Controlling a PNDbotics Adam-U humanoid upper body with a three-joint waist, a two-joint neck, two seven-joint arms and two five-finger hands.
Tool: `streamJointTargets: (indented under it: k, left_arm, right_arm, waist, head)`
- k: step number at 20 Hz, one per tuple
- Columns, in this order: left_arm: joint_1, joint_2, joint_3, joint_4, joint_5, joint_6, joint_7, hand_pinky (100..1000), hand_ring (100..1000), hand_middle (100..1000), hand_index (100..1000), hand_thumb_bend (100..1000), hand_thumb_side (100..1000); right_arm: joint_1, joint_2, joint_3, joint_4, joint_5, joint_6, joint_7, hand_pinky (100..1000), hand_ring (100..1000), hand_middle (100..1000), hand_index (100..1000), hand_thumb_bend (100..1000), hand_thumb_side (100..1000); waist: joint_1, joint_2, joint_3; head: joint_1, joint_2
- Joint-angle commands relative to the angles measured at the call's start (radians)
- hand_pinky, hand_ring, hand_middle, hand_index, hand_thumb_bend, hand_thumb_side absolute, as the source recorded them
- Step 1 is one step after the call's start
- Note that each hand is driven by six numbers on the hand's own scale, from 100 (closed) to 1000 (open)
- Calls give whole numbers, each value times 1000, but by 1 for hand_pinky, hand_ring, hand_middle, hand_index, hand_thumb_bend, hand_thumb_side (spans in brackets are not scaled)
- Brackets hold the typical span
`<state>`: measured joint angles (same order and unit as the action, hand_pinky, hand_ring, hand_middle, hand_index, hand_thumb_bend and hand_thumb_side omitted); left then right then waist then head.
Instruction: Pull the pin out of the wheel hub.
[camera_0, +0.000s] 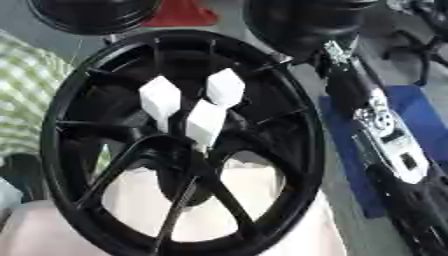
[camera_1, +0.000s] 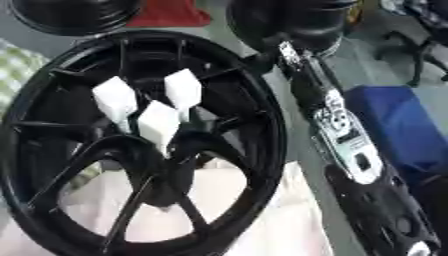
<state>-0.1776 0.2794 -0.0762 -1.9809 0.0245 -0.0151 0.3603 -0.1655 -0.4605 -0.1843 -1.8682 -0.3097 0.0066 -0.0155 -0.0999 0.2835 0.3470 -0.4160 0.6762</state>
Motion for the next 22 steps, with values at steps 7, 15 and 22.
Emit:
streamJointTargets:
  k: [7, 15, 22]
  left_arm:
    - [-7, 27, 10, -19, -6, -3, 2, 839, 550, 625, 775, 406, 646]
    - [-52, 192, -8, -19, -97, -74, -66, 825, 536, 611, 773, 416, 610]
    - [-93, 369, -53, -19, -206, -109, -162, 817, 560, 631, 788, 433, 610]
  right_arm:
    - [-2, -16, -11, -17, -6, -2, 0, 1000, 677, 521, 717, 100, 747]
    - [6, -41, -13, -26, 0, -5, -2, 1000, 679, 521, 718, 100, 746]
    - [25, -54, -31, -36, -4, -12, -29, 1000, 682, 523, 720, 100, 752]
  waist:
    - [6, -11, 0]
    - [23, 1, 1]
    - [17, 20, 11]
  head:
    - [-6, -5]
    - [-39, -5]
    - [-60, -6]
